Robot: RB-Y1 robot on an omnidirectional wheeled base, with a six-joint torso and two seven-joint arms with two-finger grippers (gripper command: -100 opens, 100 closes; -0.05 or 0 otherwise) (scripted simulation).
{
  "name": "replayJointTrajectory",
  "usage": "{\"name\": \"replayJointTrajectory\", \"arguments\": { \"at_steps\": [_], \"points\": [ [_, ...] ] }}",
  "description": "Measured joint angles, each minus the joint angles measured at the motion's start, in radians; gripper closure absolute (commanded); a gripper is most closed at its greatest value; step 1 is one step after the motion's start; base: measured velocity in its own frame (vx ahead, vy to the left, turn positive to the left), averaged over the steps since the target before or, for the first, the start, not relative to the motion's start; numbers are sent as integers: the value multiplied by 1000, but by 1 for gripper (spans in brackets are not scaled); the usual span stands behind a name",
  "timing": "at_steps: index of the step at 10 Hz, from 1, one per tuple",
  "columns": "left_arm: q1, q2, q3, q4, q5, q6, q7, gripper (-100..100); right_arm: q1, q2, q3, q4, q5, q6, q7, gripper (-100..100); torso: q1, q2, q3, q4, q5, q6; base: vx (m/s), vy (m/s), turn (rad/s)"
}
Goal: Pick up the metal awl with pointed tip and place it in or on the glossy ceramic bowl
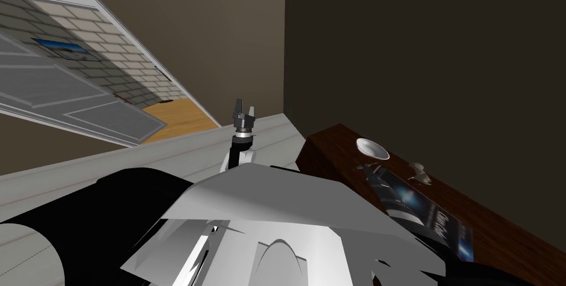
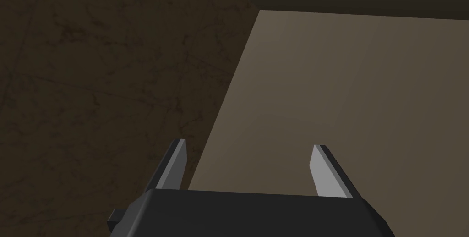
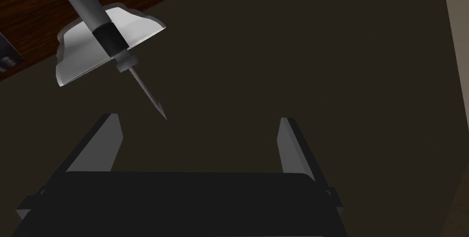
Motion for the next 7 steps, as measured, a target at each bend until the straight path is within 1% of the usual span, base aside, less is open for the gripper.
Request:
{"name": "replayJointTrajectory", "arguments": {
  "at_steps": [1,2,3,4,6,7],
  "points": [
    [0,0,0,0,0,0,0,0,18,-20,-10,14,9,11,12,-100,-1,0,0,0,0,0,110,52,71],
    [0,0,0,0,0,0,0,0,49,-30,-18,28,23,16,30,-100,0,-2,-1,0,0,0,129,67,69],
    [0,0,0,0,0,0,0,0,71,-56,-29,39,33,34,46,-100,1,-3,-2,-1,0,0,117,61,58],
    [0,0,0,0,0,0,0,0,92,-99,-57,78,34,36,51,-100,0,-3,-2,-1,0,0,68,38,18],
    [0,0,0,0,0,0,0,0,136,-121,-73,86,46,46,67,-100,0,0,0,0,0,0,81,47,59],
    [0,0,0,0,0,0,0,0,171,-144,-89,84,54,62,78,-100,0,-1,-1,0,0,0,113,49,68]
  ]
}}
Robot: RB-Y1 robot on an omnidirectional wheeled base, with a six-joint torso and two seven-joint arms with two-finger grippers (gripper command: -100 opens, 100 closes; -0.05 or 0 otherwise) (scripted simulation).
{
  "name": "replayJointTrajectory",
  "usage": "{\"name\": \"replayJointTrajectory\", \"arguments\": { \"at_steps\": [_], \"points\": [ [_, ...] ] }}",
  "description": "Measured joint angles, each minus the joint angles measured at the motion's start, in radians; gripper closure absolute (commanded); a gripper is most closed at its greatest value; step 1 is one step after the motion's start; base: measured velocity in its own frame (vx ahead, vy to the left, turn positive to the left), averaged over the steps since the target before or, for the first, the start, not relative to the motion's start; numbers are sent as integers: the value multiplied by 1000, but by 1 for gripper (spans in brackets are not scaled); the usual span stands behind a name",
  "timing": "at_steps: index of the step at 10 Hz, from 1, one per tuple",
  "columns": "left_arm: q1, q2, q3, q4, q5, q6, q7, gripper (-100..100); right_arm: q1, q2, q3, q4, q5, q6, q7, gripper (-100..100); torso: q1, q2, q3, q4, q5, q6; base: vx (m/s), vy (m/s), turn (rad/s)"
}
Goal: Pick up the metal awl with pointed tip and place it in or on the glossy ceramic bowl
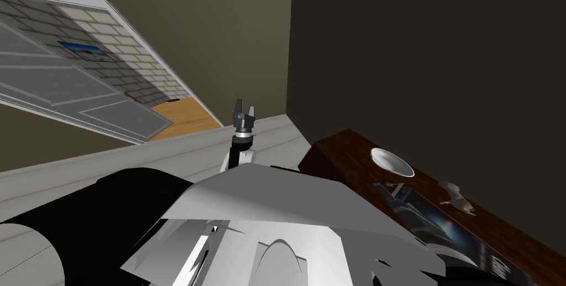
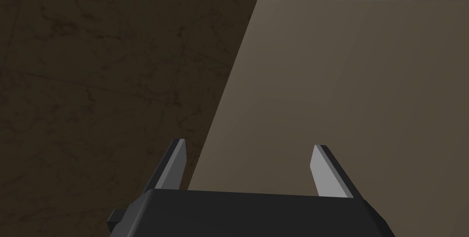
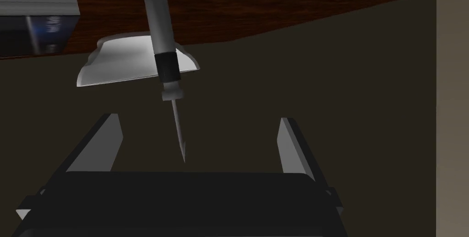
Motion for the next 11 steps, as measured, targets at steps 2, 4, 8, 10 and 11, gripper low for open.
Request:
{"name": "replayJointTrajectory", "arguments": {
  "at_steps": [2,4,8,10,11],
  "points": [
    [0,0,0,0,0,0,0,0,53,-51,-28,25,19,32,27,-100,0,-2,-1,0,0,0,111,63,62],
    [0,0,0,0,0,0,0,0,106,-103,-59,52,34,56,49,-100,0,-1,-1,0,0,0,107,51,51],
    [0,0,0,0,0,0,0,0,177,-162,-95,106,65,87,94,-100,0,1,0,0,0,0,80,38,40],
    [0,0,0,0,0,0,0,0,195,-174,-104,113,71,99,103,0,-2,4,2,1,-1,0,16,10,2],
    [0,0,0,0,0,0,0,0,194,-174,-104,113,71,99,103,-100,-3,5,3,1,-1,0,28,-17,95]
  ]
}}
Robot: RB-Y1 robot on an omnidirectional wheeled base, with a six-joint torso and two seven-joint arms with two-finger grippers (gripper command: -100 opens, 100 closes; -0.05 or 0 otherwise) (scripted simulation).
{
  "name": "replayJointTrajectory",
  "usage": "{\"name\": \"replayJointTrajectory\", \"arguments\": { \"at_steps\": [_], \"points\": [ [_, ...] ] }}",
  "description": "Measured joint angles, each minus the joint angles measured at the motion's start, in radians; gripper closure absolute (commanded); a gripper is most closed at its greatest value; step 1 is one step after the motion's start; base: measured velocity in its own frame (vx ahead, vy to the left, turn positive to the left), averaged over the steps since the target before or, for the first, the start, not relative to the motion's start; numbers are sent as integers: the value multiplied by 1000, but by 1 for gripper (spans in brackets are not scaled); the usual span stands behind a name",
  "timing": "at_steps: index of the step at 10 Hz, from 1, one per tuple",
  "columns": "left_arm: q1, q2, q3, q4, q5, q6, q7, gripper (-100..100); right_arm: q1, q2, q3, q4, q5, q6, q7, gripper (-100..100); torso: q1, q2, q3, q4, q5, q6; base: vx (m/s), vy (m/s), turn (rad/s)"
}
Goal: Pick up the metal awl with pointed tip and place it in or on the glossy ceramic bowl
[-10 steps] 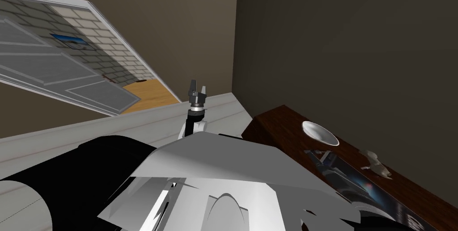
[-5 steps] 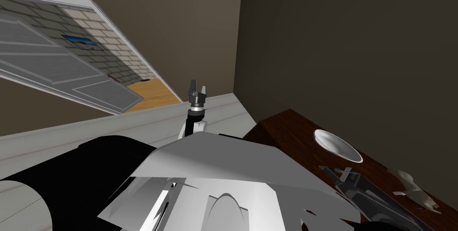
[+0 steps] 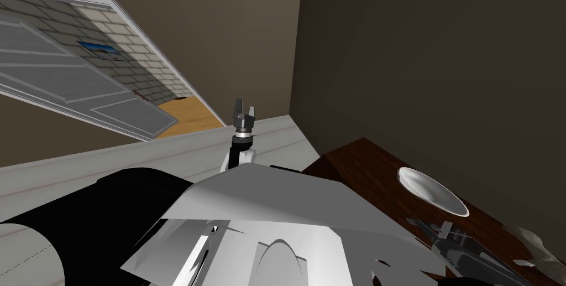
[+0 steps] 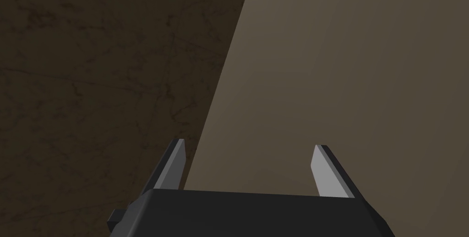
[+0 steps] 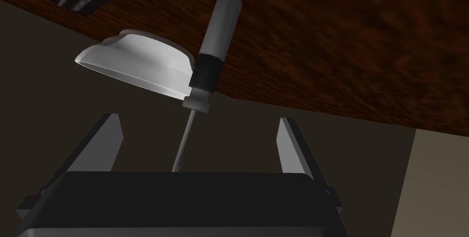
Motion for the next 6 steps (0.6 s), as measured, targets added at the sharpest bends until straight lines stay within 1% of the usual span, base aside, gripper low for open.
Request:
{"name": "replayJointTrajectory", "arguments": {
  "at_steps": [2,3,6],
  "points": [
    [0,0,0,0,0,0,0,0,-39,3,21,40,8,-1,4,-100,-3,-1,-1,0,-1,0,28,-30,47],
    [0,0,0,0,0,0,0,0,-41,3,23,43,9,-1,4,100,-2,0,0,0,-1,0,0,0,0],
    [0,0,0,0,0,0,0,0,-41,3,21,43,9,-1,4,100,-2,0,0,0,-3,-1,0,-3,-4]
  ]
}}
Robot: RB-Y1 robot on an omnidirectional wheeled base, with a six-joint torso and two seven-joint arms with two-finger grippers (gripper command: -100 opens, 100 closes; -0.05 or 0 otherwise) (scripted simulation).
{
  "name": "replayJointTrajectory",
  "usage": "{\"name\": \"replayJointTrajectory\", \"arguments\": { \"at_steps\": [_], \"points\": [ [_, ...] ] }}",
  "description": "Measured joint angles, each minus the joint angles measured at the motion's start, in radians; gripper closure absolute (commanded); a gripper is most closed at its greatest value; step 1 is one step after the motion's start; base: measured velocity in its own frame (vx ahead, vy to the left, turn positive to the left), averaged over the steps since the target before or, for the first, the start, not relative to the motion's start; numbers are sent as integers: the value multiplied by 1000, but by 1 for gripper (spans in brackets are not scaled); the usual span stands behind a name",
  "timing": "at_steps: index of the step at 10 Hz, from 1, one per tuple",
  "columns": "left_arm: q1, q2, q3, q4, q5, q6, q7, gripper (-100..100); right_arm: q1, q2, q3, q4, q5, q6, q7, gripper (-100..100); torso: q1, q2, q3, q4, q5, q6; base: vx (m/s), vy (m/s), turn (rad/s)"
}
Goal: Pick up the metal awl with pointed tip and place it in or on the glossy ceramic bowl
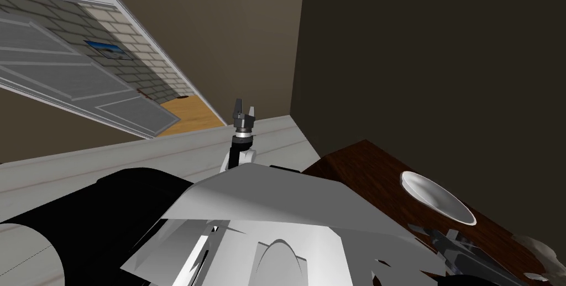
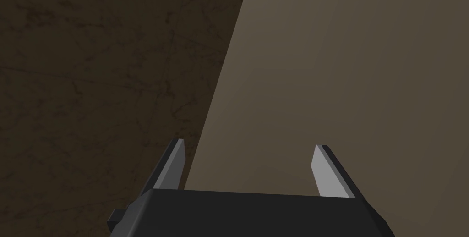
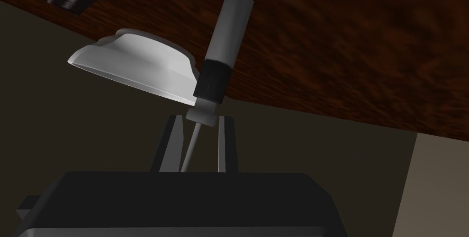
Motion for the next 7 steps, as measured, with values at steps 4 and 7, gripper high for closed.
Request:
{"name": "replayJointTrajectory", "arguments": {
  "at_steps": [4,7],
  "points": [
    [0,0,0,0,0,0,0,0,17,-1,-9,-17,-3,-1,-1,100,2,1,1,0,0,1,-7,10,-32],
    [0,0,0,0,0,0,0,0,23,-2,-13,12,-12,-22,-5,100,0,-2,-1,0,0,0,36,14,31]
  ]
}}
